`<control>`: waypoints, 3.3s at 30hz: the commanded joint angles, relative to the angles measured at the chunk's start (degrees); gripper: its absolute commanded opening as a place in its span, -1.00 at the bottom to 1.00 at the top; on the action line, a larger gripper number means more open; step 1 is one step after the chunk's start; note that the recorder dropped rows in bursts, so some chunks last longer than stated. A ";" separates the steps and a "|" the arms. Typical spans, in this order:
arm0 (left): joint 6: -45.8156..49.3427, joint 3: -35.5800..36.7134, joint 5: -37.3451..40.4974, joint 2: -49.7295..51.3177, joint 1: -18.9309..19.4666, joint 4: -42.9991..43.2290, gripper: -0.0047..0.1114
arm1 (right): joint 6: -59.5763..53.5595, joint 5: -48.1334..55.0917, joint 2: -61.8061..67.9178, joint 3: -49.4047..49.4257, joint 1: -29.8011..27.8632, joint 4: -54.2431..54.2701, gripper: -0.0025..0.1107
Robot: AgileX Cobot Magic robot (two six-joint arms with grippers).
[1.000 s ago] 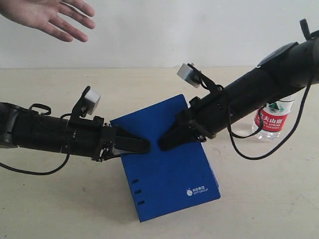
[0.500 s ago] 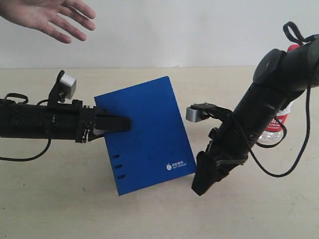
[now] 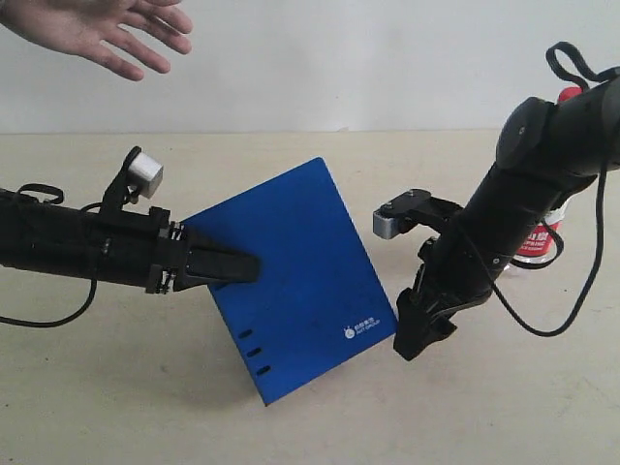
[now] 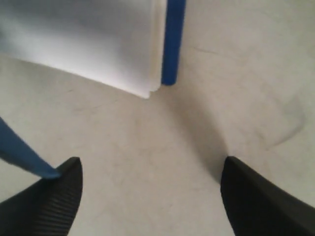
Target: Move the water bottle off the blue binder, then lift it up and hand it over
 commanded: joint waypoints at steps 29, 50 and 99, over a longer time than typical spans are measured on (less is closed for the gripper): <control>-3.05 0.00 -4.79 -0.45 -7.59 -9.40 -0.04 | -1.82 -1.76 0.15 -0.13 0.17 13.17 -0.66; -2.63 0.67 -23.98 -6.45 -12.84 -9.40 -0.80 | -2.42 3.96 -7.63 -0.13 0.17 13.89 -0.96; -8.25 20.59 -65.26 -58.78 -18.41 -9.40 -0.72 | 27.58 7.46 -55.27 -0.13 0.17 -18.89 -0.96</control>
